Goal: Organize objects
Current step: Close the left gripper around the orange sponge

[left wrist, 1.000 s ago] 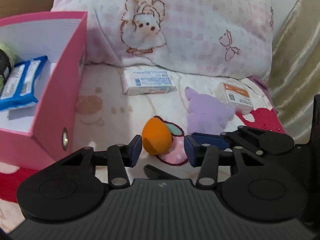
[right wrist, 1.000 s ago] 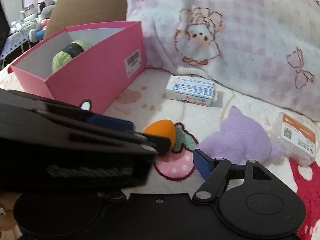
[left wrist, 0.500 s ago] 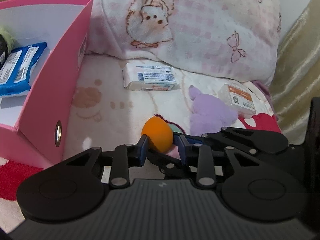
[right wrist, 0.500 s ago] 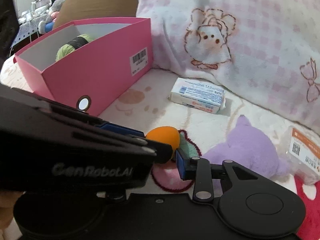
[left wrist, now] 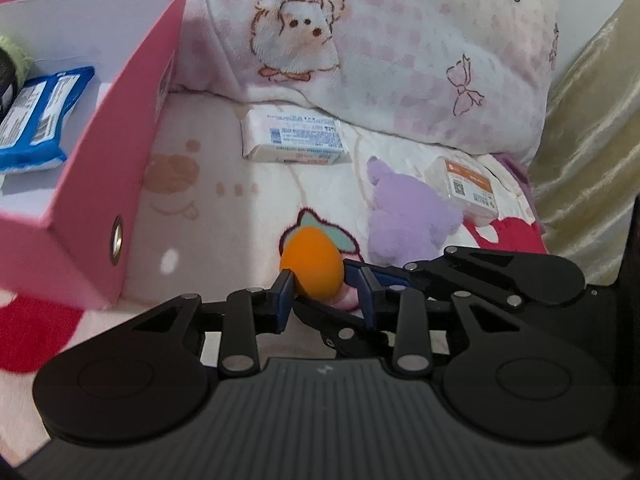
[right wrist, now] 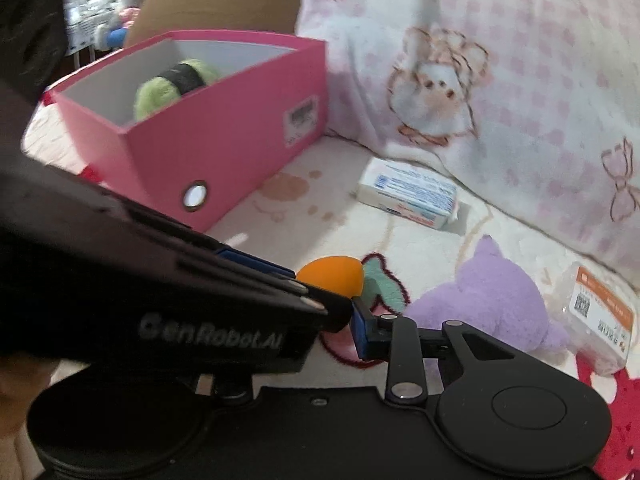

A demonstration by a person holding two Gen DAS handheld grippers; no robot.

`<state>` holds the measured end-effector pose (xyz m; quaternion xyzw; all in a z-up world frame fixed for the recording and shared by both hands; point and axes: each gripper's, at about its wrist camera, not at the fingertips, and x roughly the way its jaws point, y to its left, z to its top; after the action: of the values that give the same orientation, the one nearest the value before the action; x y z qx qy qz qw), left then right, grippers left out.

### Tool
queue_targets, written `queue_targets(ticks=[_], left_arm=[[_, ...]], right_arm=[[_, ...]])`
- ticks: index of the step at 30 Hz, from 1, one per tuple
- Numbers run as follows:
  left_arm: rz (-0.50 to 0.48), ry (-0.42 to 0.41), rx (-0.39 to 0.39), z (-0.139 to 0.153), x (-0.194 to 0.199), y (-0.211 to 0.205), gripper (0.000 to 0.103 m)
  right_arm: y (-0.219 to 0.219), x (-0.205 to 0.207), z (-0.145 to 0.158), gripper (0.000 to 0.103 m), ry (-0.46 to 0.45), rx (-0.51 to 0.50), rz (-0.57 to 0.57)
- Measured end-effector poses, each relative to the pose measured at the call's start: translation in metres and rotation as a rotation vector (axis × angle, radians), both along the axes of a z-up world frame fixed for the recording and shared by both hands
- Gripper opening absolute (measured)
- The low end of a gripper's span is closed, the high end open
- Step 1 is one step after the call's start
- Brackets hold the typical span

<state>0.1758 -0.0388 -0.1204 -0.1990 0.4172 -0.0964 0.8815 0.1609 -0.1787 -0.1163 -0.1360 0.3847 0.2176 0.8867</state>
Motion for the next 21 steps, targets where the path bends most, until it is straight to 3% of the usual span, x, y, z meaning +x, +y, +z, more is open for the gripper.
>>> queue_targets(ticks=[6, 9, 17, 21], left_arm=[[0.012, 0.074, -0.042, -0.008, -0.004, 0.009, 0.030], [-0.013, 0.049, -0.014, -0.004, -0.003, 0.006, 0.035], [-0.014, 0.041, 0.015, -0.002, -0.002, 0.004, 0.037], [0.007, 0.041, 0.008, -0.006, 0.000, 0.007, 0.041]], right_arm=[[0.006, -0.005, -0.004, 0.040, 0.032, -0.020, 0.027], [0.004, 0.000, -0.003, 0.043, 0.035, 0.006, -0.003], [0.001, 0.003, -0.007, 0.044, 0.043, 0.037, -0.014], [0.002, 0.005, -0.012, 0.051, 0.053, 0.026, -0.022]])
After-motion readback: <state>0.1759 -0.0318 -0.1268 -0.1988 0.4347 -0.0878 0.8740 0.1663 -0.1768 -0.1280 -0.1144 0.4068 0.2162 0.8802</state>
